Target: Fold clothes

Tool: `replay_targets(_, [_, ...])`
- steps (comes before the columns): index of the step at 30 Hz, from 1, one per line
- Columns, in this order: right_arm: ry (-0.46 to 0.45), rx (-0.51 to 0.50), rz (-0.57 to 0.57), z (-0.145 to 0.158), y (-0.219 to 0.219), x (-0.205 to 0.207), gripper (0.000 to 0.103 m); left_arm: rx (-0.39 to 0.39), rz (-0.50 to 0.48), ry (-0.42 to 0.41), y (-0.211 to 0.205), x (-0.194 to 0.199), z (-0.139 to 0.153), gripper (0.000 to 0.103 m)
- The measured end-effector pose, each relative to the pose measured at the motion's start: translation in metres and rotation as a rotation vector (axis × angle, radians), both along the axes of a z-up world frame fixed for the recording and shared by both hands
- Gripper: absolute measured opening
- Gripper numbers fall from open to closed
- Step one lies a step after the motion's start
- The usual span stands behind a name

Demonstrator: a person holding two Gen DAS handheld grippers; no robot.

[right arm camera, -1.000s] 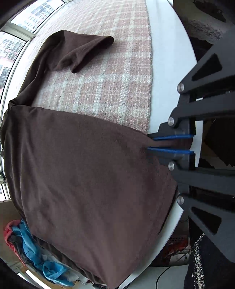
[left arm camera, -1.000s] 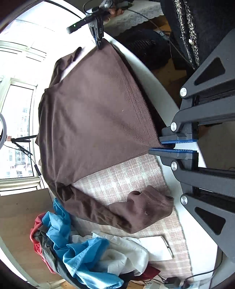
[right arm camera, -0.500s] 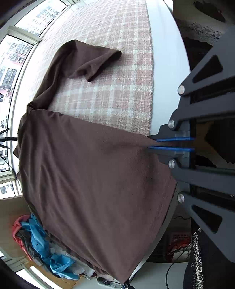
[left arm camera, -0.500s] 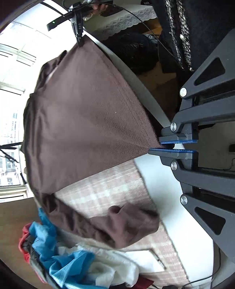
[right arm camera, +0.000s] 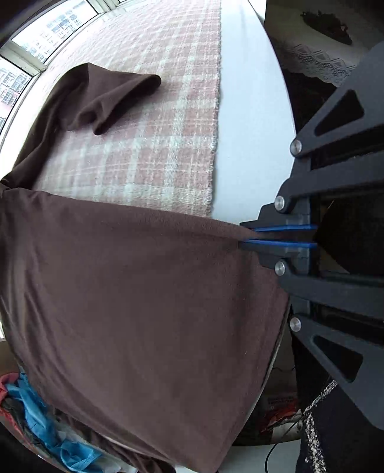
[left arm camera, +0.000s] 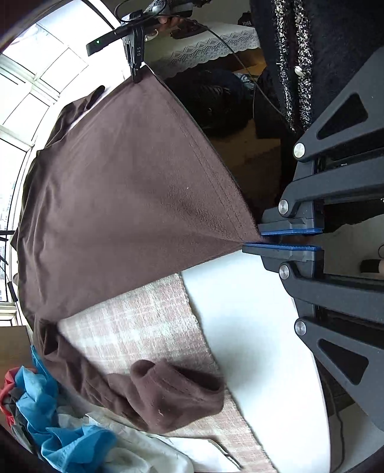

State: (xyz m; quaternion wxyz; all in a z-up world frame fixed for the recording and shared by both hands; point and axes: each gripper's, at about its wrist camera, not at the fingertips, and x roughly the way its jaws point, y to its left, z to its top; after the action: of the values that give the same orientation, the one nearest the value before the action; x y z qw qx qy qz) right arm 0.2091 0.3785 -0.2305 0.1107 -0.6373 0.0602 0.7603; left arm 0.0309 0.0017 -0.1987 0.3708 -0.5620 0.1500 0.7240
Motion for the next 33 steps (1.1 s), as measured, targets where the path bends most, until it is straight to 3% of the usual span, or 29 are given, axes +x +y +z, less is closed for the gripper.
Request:
replay_targets(2, [0.004, -0.014, -0.025, 0.021, 0.005, -0.001, 0.008, 0.047, 0.029, -0.013, -0.018, -0.003, 0.020, 0.011])
replay_targets(4, [0.067, -0.007, -0.036, 0.058, 0.008, -0.003, 0.009, 0.073, 0.076, 0.041, -0.040, -0.008, 0.040, 0.012])
replay_targets(6, [0.133, -0.004, -0.027, 0.094, 0.003, -0.013, 0.017, 0.080, 0.129, 0.106, -0.063, -0.015, 0.055, 0.021])
replay_targets(8, [0.197, -0.015, 0.008, 0.125, -0.013, -0.034, 0.022, 0.096, 0.203, 0.143, -0.084, -0.031, 0.056, 0.031])
replay_targets(13, [0.343, -0.041, 0.110, 0.196, -0.056, -0.090, 0.023, 0.111, 0.320, 0.119, -0.099, -0.075, 0.031, 0.032])
replay_targets(15, [0.357, -0.048, 0.205, 0.206, -0.083, -0.129, 0.034, 0.123, 0.321, 0.112, -0.091, -0.082, 0.023, 0.032])
replay_targets(17, [0.365, -0.056, 0.283, 0.202, -0.112, -0.166, 0.040, 0.098, 0.286, 0.135, -0.081, -0.081, 0.022, 0.033])
replay_targets(20, [0.375, -0.068, 0.395, 0.194, -0.156, -0.222, 0.040, 0.071, 0.262, 0.166, -0.069, -0.077, 0.019, 0.038])
replay_targets(24, [0.347, -0.135, 0.523, 0.163, -0.208, -0.293, 0.040, 0.012, 0.309, 0.167, -0.068, -0.077, 0.014, 0.040])
replay_targets(27, [0.290, -0.281, 0.540, 0.130, -0.234, -0.342, 0.040, -0.013, 0.356, 0.172, -0.071, -0.075, 0.018, 0.040])
replay_targets(33, [0.112, -0.421, 0.504, 0.055, -0.270, -0.417, 0.040, -0.074, 0.452, 0.161, -0.069, -0.075, 0.012, 0.042])
